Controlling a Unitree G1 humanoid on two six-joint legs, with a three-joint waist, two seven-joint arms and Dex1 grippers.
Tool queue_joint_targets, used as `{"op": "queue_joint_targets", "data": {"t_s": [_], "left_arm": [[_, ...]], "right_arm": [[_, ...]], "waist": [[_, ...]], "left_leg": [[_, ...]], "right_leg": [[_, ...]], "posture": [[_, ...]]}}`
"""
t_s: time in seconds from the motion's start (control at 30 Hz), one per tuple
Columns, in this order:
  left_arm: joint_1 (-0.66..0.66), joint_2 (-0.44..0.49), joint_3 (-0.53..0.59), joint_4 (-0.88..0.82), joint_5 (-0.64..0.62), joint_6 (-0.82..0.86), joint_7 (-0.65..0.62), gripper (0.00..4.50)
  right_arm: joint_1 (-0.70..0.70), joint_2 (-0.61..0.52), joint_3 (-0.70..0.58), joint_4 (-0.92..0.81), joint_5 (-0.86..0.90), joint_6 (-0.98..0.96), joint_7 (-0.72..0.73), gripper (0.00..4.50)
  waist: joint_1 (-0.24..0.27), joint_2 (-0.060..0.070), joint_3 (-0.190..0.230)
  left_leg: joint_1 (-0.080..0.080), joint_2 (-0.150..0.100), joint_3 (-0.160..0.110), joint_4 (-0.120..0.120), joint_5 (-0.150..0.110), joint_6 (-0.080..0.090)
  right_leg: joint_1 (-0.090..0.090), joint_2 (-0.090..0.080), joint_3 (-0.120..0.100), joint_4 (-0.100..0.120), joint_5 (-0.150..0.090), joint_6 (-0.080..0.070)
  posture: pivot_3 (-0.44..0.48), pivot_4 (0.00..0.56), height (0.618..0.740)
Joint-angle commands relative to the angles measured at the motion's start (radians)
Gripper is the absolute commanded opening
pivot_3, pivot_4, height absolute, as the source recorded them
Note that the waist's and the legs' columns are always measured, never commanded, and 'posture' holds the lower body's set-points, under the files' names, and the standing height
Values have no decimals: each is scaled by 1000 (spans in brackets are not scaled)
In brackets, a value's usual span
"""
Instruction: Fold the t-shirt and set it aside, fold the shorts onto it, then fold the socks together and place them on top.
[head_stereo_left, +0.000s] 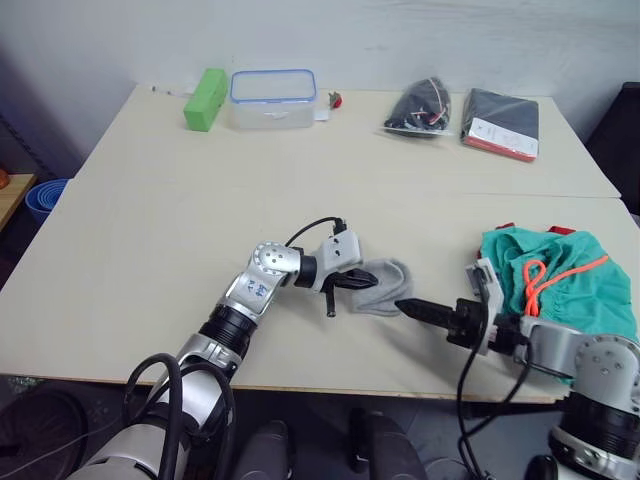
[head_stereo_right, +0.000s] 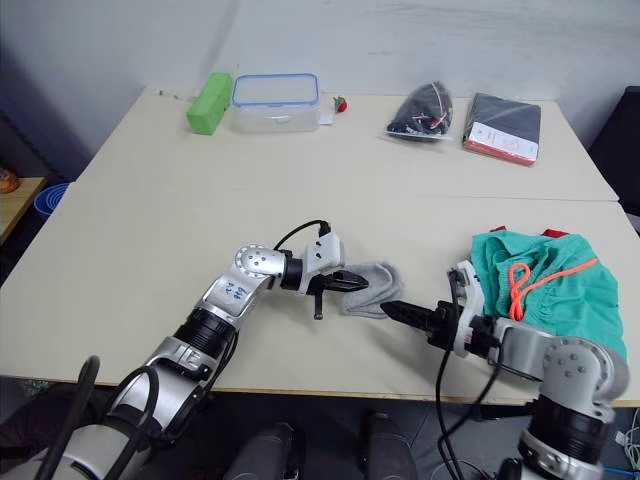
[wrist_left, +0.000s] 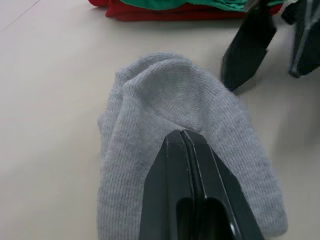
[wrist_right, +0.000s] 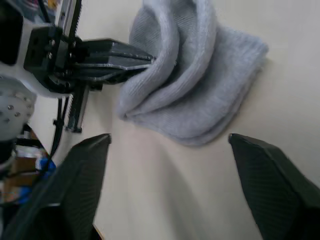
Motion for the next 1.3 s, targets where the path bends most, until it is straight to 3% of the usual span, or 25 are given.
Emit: {"op": "queue_joint_targets", "data": {"t_s": [0.03, 0.4, 0.5, 0.77, 0.9, 0.97, 1.07, 1.2, 1.3], "left_arm": [[-14, -1, -6, -35, 10, -16, -3, 0], [-18, 0, -19, -29, 36, -30, 2, 0], [-13, 6, -13, -40, 35, -23, 7, 0], [45, 43, -8, -116, 22, 8, 2, 0], [84, 68, 1, -180, 1, 42, -14, 0], [102, 86, 11, -221, -16, 74, -26, 0], [135, 123, 48, -324, -88, 178, -60, 586], [191, 222, 172, -561, -295, 393, -136, 1789], [211, 291, 267, -692, -461, 551, -156, 2762]], "right_arm": [[-53, 43, -59, 118, -8, 14, -61, 4455], [-192, 130, 68, 336, -101, -59, -97, 4455], [-198, 133, 93, 356, -114, -87, -97, 3813], [-198, 136, 45, 370, -116, -113, -124, 1027], [-191, 147, 18, 354, -102, -101, -143, 121], [-184, 153, 7, 337, -94, -91, -152, 52], [-167, 154, -6, 293, -80, -75, -159, 52], [-113, 84, 26, 99, -18, -43, -110, 52], [-86, -7, -16, -63, 58, -10, -81, 52]], "waist": [[0, 0, 0], [-38, 0, -1], [-49, 0, -1], [-51, -2, -2], [-49, -6, -5], [-49, -6, -5], [-49, -6, -5], [-47, -2, -2], [-36, 3, -1]], "left_leg": [[0, 0, 0, 0, 0, 0], [4, 0, 1, -1, 0, 1], [4, 1, 1, -1, 0, 1], [4, 1, 1, -2, 0, 0], [4, 1, 1, -2, 0, 0], [4, 1, 1, -2, 0, 0], [4, 1, 0, -3, 0, -1], [0, 1, 0, -5, -1, -1], [-13, 0, 0, -4, 0, -1]], "right_leg": [[0, 0, 0, 0, 0, 0], [2, 0, 6, 1, 1, 1], [2, 0, 7, 2, 1, 1], [1, 0, 11, 1, 1, 1], [2, -1, 12, 1, 1, 1], [2, -2, 13, 0, 1, 1], [2, -2, 13, -1, 1, 1], [-3, -2, 13, -1, 1, 1], [-15, -3, 13, 2, 1, 1]], "posture": [[0, 150, 740], [0, 150, 740], [0, 150, 740], [0, 150, 740], [0, 150, 740], [0, 150, 740], [0, 150, 740], [0, 150, 740], [0, 150, 740]]}}
